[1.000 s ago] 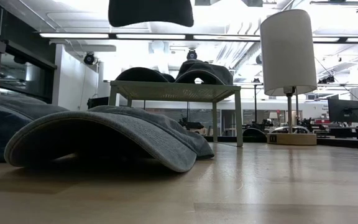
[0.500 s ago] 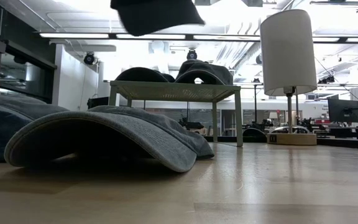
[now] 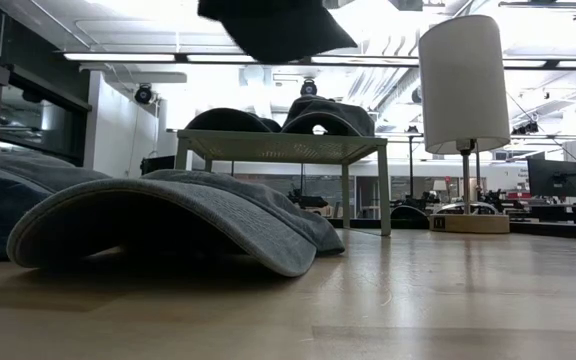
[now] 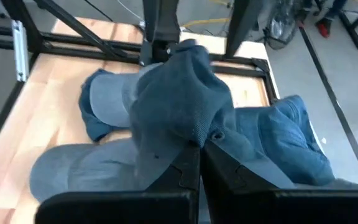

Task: Pick & Place hat
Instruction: Stack the right blue cap on the blue cap on the shelf

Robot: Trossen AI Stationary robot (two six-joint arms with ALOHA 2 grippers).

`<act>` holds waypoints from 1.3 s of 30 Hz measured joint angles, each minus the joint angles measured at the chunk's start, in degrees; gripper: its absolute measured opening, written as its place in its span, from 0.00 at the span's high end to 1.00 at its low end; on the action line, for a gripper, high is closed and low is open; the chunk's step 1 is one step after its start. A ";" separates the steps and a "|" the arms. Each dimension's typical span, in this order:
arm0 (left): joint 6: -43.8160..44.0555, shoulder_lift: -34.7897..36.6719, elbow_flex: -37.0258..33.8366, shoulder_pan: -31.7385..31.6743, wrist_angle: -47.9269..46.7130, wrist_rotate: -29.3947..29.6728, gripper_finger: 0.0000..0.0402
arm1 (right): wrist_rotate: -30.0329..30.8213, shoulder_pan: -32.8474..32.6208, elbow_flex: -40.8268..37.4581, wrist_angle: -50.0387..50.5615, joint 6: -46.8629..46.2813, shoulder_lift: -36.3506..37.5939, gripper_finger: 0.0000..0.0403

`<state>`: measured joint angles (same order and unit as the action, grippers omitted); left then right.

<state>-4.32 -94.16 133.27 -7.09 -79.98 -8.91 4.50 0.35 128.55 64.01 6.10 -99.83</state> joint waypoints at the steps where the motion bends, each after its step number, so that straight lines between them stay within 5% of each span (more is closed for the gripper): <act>1: 0.03 -0.20 0.00 0.00 0.55 0.76 0.33 | 0.70 -0.03 0.00 0.25 -0.18 0.00 1.00; 7: 0.08 -0.95 -0.04 -0.02 1.53 6.81 0.20 | 5.71 -0.03 0.00 0.45 -3.13 0.00 1.00; 24: 0.93 -1.56 -0.04 0.02 4.08 15.87 0.20 | 9.03 0.08 0.00 -1.11 -4.19 0.00 1.00; 30: 1.56 -1.58 -0.04 0.02 4.12 16.91 0.32 | 8.59 1.14 0.00 -1.37 -4.21 0.00 1.00; 39: 4.82 -1.63 -0.06 0.02 4.11 20.27 0.66 | 8.62 1.62 0.00 -1.85 -3.93 0.00 1.00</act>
<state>0.50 -95.79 133.21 -7.07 -75.86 11.36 13.13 1.97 128.55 62.17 2.17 -99.83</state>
